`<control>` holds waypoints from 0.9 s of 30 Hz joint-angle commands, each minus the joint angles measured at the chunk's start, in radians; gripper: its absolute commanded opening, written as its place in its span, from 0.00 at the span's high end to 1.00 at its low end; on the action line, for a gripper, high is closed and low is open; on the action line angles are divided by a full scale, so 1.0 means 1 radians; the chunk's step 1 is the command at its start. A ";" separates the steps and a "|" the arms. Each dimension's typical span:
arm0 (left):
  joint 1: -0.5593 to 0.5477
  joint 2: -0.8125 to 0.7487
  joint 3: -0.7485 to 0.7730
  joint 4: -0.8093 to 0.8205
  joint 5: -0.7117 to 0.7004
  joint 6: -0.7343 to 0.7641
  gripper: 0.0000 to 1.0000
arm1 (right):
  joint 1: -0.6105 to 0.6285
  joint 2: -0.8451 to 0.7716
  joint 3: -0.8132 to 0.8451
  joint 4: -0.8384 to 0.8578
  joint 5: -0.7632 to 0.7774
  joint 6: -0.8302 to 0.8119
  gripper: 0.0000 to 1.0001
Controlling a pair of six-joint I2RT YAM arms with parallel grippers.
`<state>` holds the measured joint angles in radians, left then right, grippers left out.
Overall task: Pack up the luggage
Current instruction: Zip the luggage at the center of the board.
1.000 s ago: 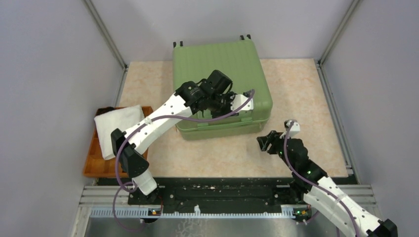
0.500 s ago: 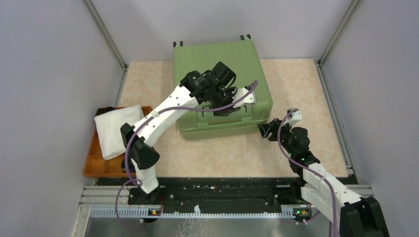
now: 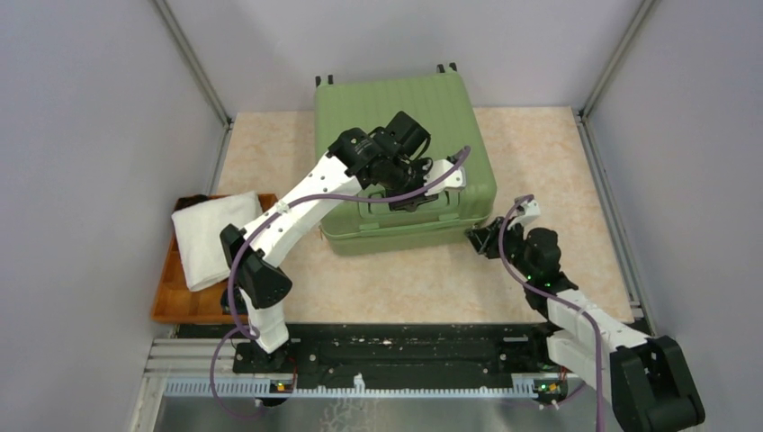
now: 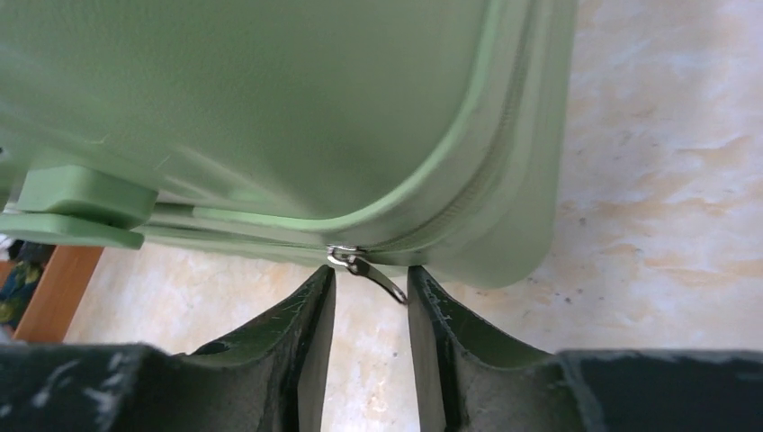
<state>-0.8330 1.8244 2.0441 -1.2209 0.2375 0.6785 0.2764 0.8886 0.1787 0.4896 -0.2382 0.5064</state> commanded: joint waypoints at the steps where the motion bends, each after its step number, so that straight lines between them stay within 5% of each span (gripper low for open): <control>1: 0.000 -0.117 0.071 0.212 -0.011 0.022 1.00 | 0.003 0.058 0.018 0.173 -0.108 0.005 0.67; 7: 0.000 -0.123 0.047 0.223 -0.021 0.020 1.00 | 0.002 0.036 -0.002 0.220 -0.107 0.012 1.00; 20: 0.030 -0.134 0.045 0.213 -0.005 -0.036 1.00 | 0.192 -0.033 0.046 0.042 0.057 -0.018 1.00; 23: 0.155 -0.178 0.047 0.175 0.015 -0.062 1.00 | 0.190 -0.045 0.063 -0.021 0.097 -0.036 1.00; 27: 0.507 -0.279 -0.095 0.208 0.076 -0.044 1.00 | 0.181 -0.050 0.070 -0.051 0.121 -0.035 1.00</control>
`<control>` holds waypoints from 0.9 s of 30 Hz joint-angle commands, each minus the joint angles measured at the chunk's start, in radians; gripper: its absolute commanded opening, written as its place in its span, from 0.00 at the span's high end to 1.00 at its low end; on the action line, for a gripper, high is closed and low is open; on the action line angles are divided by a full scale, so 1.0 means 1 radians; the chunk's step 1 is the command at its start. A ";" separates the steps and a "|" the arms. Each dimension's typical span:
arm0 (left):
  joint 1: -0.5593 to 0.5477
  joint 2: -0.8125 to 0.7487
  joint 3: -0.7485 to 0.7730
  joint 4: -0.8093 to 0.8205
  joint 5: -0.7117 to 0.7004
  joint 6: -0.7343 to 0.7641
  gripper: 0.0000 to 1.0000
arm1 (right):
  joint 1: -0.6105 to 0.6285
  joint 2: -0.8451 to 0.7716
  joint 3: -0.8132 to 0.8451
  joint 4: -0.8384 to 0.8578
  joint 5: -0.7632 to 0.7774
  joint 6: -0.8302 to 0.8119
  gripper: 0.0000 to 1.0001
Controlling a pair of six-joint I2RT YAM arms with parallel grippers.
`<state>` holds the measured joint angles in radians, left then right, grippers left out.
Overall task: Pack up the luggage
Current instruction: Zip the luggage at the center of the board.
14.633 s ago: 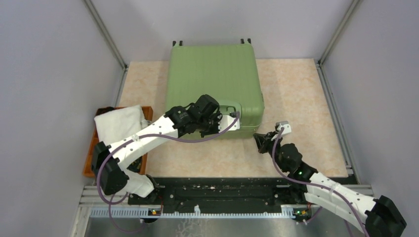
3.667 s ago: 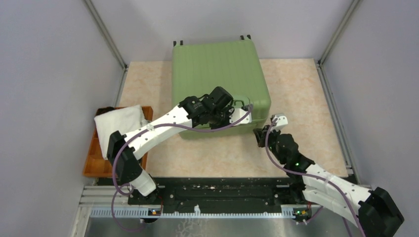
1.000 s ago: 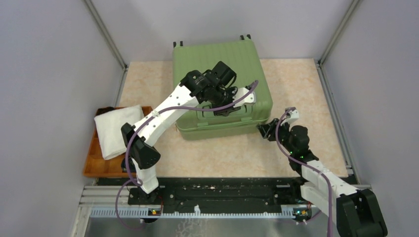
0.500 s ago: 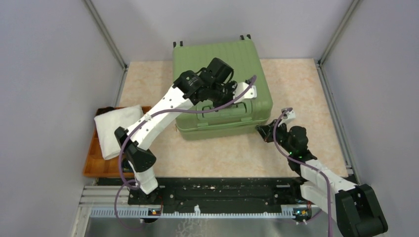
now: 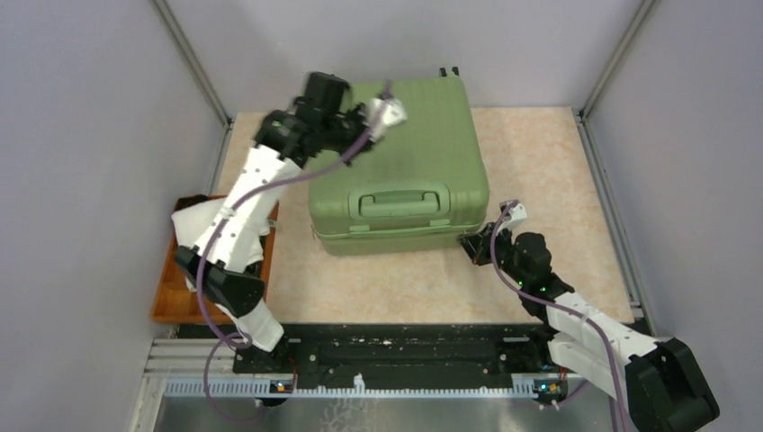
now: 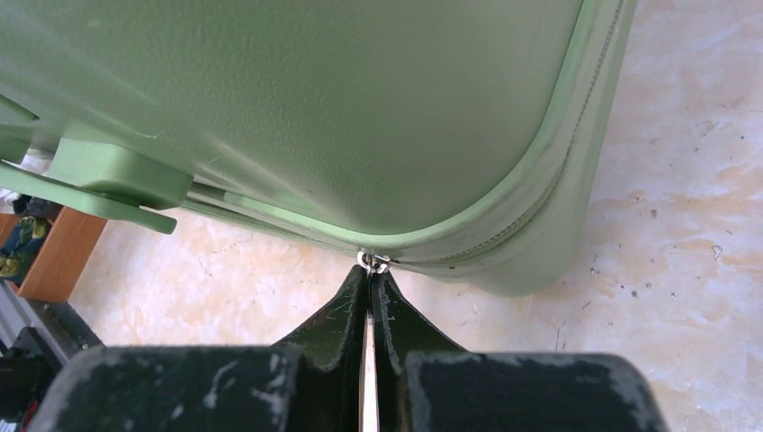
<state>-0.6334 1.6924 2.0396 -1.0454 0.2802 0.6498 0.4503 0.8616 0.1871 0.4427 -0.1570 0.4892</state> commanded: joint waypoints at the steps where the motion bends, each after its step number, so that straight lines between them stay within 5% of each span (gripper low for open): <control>1: 0.392 -0.179 -0.145 0.066 0.053 -0.015 1.00 | 0.007 -0.026 0.060 -0.006 0.042 -0.018 1.00; 5: 0.688 -0.285 -0.375 0.202 0.103 -0.029 1.00 | 0.005 -0.033 0.071 -0.017 0.042 -0.017 1.00; 8: 0.758 -0.315 -0.541 0.272 0.092 -0.025 1.00 | 0.005 -0.021 0.084 -0.022 0.034 -0.017 1.00; 17: 0.755 -0.355 -0.997 0.485 0.433 -0.058 1.00 | 0.005 -0.001 0.095 -0.025 -0.014 -0.020 1.00; 27: 0.580 -0.430 -1.195 0.699 0.615 -0.187 1.00 | 0.031 0.010 0.148 -0.072 0.010 -0.053 1.00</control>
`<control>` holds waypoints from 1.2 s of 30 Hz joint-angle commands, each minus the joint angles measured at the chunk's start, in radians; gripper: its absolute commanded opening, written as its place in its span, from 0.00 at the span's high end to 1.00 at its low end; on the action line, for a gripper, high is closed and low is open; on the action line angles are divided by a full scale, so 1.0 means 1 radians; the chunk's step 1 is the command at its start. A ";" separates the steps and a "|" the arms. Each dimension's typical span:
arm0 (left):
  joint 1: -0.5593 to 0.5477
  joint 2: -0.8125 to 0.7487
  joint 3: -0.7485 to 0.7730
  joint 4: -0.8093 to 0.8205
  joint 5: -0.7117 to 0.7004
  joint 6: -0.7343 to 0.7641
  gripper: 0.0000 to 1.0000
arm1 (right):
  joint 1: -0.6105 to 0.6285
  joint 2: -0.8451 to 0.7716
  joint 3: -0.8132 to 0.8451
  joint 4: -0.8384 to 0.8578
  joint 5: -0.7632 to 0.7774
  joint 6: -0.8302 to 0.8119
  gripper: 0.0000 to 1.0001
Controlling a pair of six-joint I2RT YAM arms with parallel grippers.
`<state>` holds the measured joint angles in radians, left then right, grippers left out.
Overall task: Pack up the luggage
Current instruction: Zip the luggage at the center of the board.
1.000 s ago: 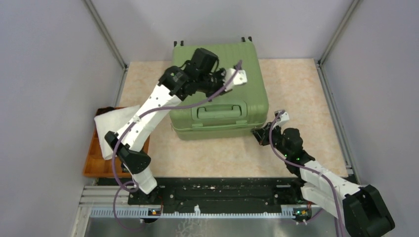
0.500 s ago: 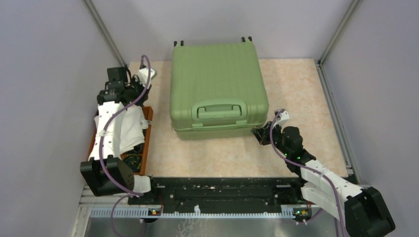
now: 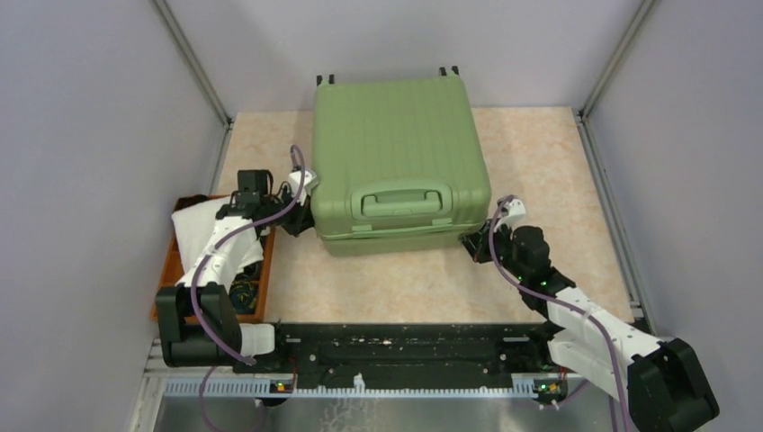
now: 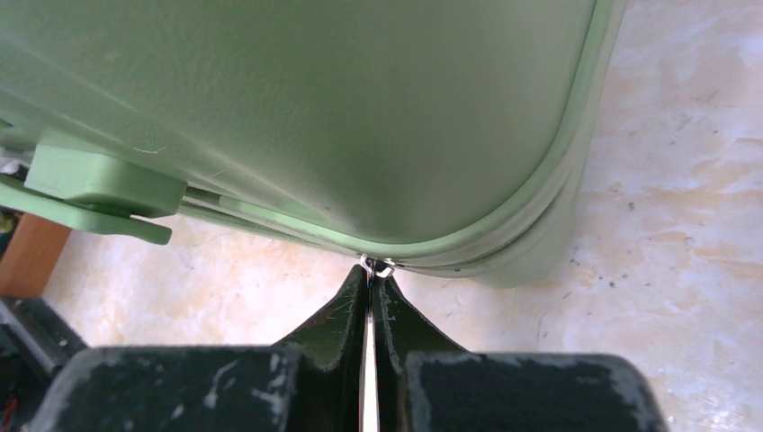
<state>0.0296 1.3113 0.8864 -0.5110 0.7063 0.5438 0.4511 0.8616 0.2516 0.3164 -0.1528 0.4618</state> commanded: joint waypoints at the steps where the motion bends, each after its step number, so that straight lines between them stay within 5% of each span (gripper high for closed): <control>1: -0.101 -0.051 -0.051 0.181 0.202 -0.097 1.00 | 0.045 0.017 0.091 0.055 0.016 -0.031 1.00; 9: -0.203 -0.060 -0.079 0.274 0.240 -0.241 1.00 | 0.243 0.101 0.163 0.141 0.136 -0.096 1.00; 17: -0.240 -0.068 -0.049 0.239 0.256 -0.292 1.00 | 0.337 0.181 0.175 0.316 0.075 -0.116 1.00; 23: -0.182 -0.081 0.150 -0.070 0.154 -0.005 0.96 | 0.234 -0.024 0.145 0.086 0.147 -0.089 0.95; 28: -0.073 -0.120 0.277 -0.254 0.126 0.165 0.89 | 0.043 -0.178 0.072 -0.077 0.031 -0.046 0.93; 36: -0.101 -0.227 0.238 -0.321 0.118 0.347 0.77 | 0.021 -0.256 0.078 -0.263 0.104 -0.083 0.61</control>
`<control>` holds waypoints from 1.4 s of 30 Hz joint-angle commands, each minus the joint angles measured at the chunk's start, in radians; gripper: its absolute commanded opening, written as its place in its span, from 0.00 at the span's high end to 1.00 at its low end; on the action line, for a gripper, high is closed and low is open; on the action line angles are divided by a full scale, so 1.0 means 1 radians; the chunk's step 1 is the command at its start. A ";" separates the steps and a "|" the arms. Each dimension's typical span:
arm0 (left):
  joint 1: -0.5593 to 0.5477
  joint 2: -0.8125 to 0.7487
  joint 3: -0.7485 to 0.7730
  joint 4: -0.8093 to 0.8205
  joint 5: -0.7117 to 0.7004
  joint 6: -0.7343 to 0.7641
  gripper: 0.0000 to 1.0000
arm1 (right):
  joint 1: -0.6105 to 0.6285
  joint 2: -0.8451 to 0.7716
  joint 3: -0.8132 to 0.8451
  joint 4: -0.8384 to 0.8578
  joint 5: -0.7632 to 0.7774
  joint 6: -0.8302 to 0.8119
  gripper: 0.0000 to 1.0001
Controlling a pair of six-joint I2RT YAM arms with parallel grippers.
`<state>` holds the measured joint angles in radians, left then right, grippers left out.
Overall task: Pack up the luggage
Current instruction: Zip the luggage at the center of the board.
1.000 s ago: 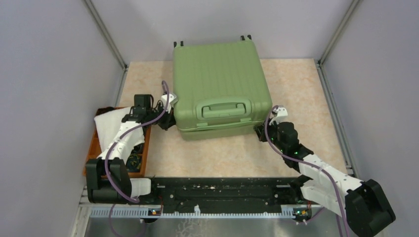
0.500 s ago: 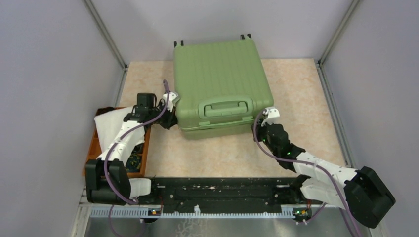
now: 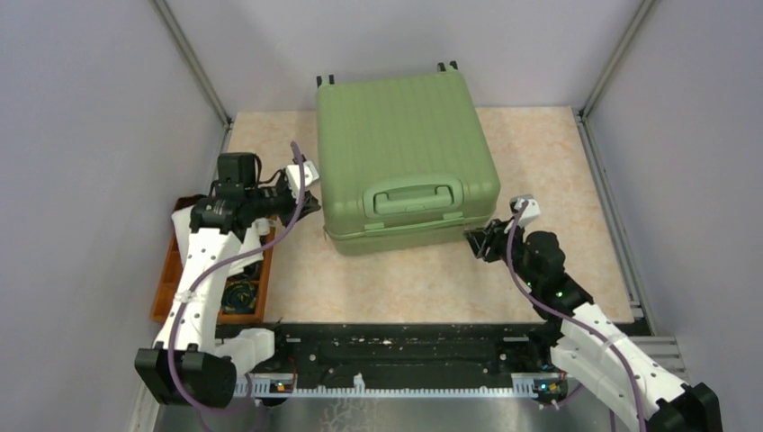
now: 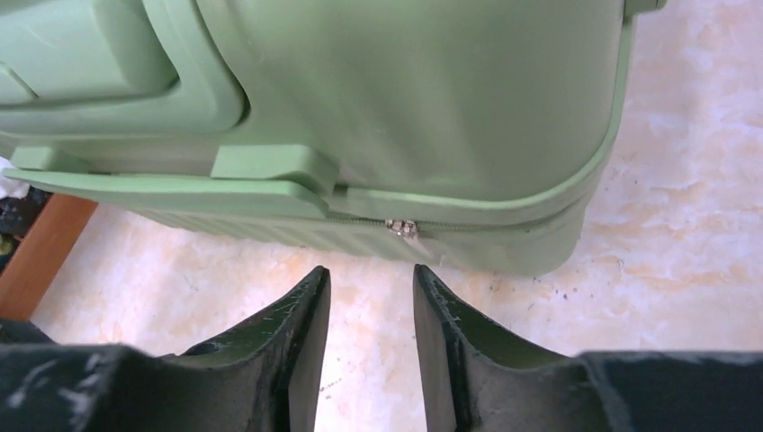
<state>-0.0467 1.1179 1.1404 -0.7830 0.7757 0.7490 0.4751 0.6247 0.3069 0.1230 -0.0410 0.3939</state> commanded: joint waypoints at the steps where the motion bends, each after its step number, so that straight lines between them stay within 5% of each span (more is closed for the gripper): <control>1: -0.045 -0.036 -0.006 -0.054 0.034 0.157 0.77 | -0.003 -0.015 0.019 -0.055 -0.019 -0.020 0.60; 4: -0.165 -0.054 0.032 -0.048 -0.040 0.195 0.74 | -0.003 0.051 0.012 0.006 -0.037 -0.026 0.58; 10: -0.585 -0.031 0.073 -0.014 -0.300 0.191 0.51 | -0.001 0.164 0.001 0.165 -0.048 -0.012 0.57; 15: -0.825 0.076 0.173 -0.033 -0.466 0.235 0.49 | 0.009 0.174 -0.005 0.144 -0.022 -0.011 0.57; 18: -0.823 0.089 0.234 0.018 -0.555 0.202 0.46 | 0.009 0.111 -0.029 0.100 -0.002 -0.003 0.56; 25: -0.912 0.195 0.365 -0.001 -0.491 0.106 0.27 | -0.031 0.017 0.002 -0.066 0.116 0.042 0.53; 33: -0.932 0.559 0.648 -0.132 -0.441 -0.039 0.27 | -0.122 0.052 0.062 -0.121 0.080 0.055 0.45; 42: -0.932 0.640 0.694 -0.085 -0.582 -0.137 0.32 | -0.151 0.019 0.060 -0.173 0.070 0.063 0.44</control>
<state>-0.9928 1.7786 1.7851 -0.8898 0.2813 0.6762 0.3477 0.6678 0.3237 -0.0326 0.0399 0.4477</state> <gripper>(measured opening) 0.680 0.557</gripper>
